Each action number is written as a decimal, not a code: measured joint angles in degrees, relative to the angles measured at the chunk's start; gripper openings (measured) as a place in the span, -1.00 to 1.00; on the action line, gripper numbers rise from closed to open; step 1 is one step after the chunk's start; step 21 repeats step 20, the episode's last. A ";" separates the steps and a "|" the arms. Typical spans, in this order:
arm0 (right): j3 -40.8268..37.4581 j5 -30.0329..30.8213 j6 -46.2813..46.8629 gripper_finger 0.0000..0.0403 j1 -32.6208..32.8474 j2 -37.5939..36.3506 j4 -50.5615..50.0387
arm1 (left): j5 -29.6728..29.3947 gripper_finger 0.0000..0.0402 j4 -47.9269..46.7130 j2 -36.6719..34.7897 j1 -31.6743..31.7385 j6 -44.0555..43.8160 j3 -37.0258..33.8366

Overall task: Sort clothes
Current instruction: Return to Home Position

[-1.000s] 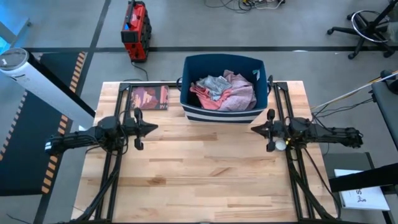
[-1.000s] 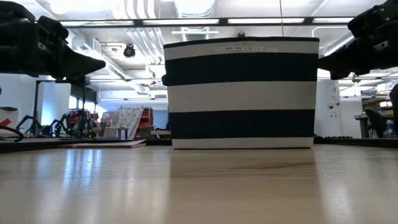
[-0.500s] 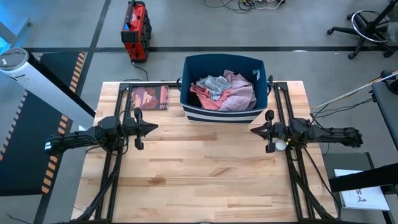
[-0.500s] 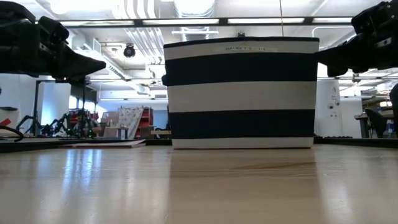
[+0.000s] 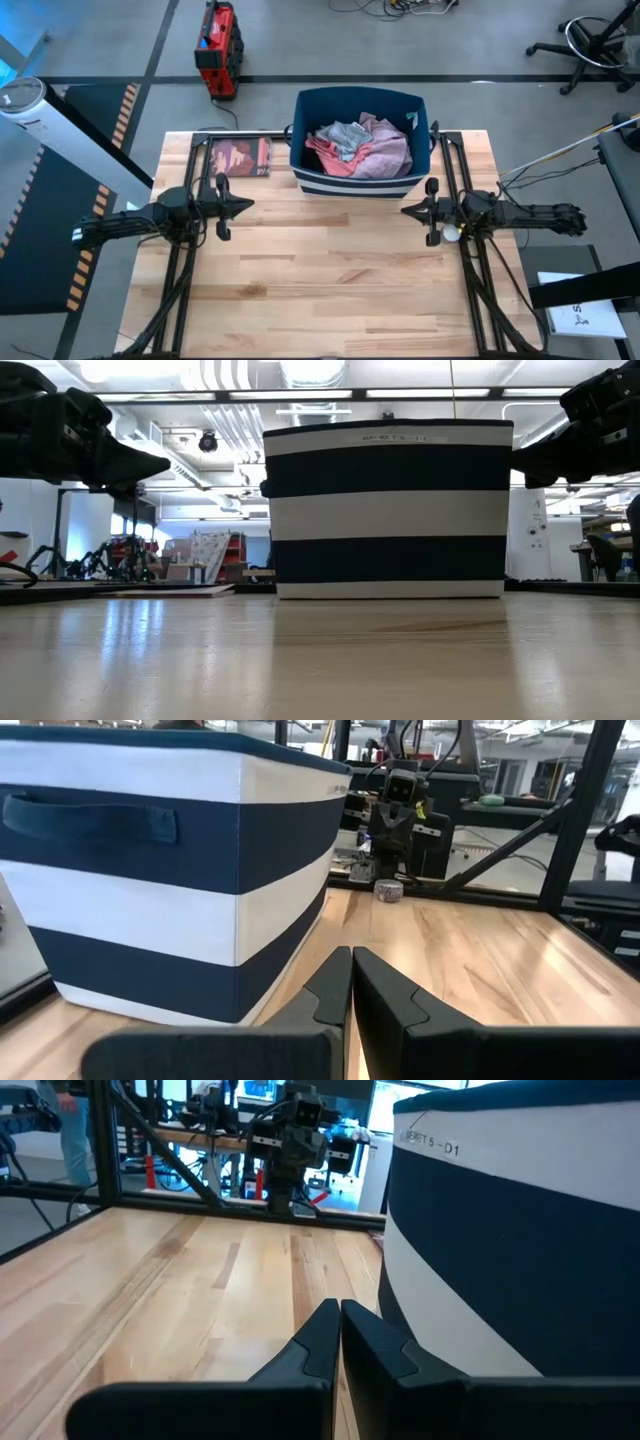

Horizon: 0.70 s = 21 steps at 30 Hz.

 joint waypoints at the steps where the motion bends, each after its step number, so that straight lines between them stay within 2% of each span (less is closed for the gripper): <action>1: 0.00 0.00 0.00 -1.00 0.00 0.00 -0.01 | 0.01 -1.00 0.00 0.00 0.00 -0.42 0.00; 21: -0.02 0.00 -0.01 -1.00 0.00 0.00 -0.10 | 0.00 -1.00 0.75 0.00 0.00 -0.98 -0.01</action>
